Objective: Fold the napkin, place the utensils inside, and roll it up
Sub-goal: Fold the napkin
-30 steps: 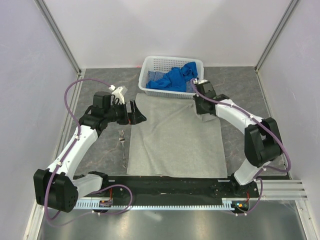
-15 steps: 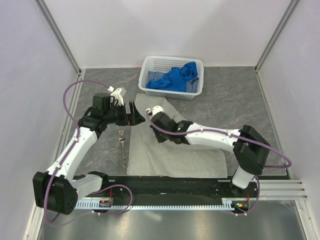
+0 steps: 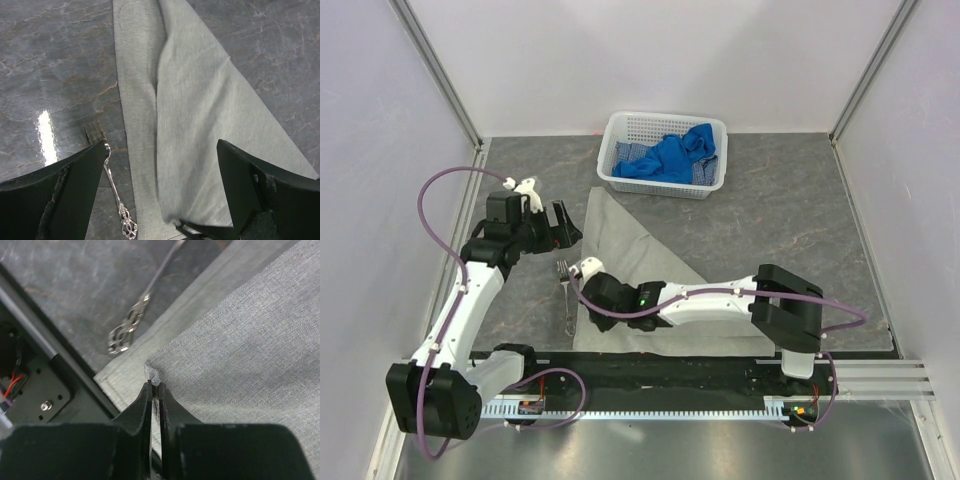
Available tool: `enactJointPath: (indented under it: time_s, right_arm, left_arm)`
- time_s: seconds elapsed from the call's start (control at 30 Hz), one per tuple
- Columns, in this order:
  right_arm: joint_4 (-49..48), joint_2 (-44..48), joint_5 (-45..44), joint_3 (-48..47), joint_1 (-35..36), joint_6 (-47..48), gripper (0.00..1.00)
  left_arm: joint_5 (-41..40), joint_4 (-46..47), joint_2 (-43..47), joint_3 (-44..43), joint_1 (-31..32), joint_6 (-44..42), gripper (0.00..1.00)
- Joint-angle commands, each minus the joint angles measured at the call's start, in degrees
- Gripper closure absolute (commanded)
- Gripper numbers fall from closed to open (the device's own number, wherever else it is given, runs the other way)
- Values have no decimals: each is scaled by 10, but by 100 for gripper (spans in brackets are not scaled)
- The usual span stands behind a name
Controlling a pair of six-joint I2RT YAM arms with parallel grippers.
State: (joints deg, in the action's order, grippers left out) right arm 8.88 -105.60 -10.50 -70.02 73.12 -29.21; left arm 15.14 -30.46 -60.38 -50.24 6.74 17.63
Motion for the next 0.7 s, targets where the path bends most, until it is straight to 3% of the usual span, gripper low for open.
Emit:
enactJointPath:
  time_s: [0.0,0.27,0.67]
  right_arm:
    - [-26,-10,13,-35,25,-13,100]
    - [-20,-24,17,-48,62,-20,100]
    - [20,-72,36,-95,76,-9,100]
  left_arm:
    - [21,0,0,0,-19,-27,0]
    - [43,2,-2,3,-55,-31,0]
    - [56,5,-3,5,-60,-32,0]
